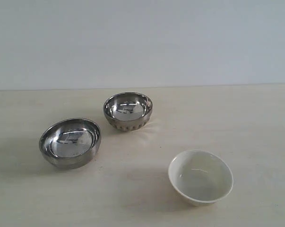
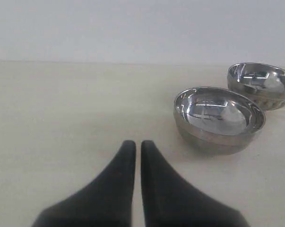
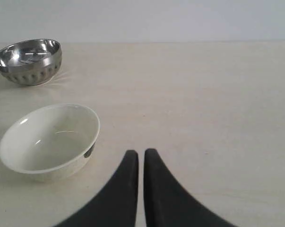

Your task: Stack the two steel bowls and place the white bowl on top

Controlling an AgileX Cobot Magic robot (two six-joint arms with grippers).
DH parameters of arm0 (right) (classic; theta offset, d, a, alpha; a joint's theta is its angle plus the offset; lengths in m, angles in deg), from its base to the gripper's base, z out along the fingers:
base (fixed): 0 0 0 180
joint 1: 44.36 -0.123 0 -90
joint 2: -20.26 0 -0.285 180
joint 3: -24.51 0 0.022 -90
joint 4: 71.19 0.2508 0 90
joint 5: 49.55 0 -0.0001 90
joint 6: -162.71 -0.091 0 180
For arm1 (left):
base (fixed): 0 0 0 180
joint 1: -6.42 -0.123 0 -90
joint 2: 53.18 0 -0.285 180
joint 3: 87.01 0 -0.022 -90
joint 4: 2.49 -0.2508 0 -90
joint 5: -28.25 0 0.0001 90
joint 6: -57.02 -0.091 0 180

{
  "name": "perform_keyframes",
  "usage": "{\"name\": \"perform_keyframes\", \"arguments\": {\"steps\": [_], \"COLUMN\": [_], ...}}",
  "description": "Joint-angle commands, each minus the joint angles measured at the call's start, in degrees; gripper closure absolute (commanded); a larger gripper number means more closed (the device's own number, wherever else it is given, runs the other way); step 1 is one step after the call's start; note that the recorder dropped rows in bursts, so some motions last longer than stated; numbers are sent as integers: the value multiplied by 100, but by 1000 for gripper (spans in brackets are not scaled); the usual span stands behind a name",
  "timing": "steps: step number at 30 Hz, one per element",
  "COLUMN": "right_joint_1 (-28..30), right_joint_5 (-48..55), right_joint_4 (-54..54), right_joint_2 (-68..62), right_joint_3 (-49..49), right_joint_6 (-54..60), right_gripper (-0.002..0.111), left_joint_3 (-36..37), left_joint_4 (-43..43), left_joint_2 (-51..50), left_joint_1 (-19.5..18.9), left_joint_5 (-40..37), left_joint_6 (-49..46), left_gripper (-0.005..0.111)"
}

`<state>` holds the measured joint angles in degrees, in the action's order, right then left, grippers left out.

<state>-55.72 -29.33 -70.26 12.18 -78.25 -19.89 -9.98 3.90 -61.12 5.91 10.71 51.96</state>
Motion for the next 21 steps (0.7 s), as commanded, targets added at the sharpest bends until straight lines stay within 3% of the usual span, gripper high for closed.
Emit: {"name": "perform_keyframes", "arguments": {"steps": [1, 3, 6, 9, 11, 21], "right_joint_1": [52, 52, 52, 52, 52, 52], "right_joint_5": [-68, -68, -68, -68, -68, -68], "right_joint_4": [-15, -15, -15, -15, -15, -15], "right_joint_2": [29, 29, 29, 29, 29, 29], "right_joint_3": [-2, -2, -2, -2, -2, -2], "right_joint_6": [8, 8, 8, 8, 8, 8], "right_gripper": [108, 108, 108, 108, 108, 108], "left_joint_3": [18, 18, 18, 18, 18, 18], "left_joint_4": [-21, 380, 2544, 4383, 5014, 5206], "left_joint_2": [15, 15, 15, 15, 15, 15], "left_joint_1": [-6, -6, -6, -6, -6, -6], "left_joint_5": [-6, -6, -6, -6, -6, 120], "left_joint_6": [56, 186, 1122, 1128, 887, 505], "left_gripper": [103, 103, 103, 103, 103, 103]}}
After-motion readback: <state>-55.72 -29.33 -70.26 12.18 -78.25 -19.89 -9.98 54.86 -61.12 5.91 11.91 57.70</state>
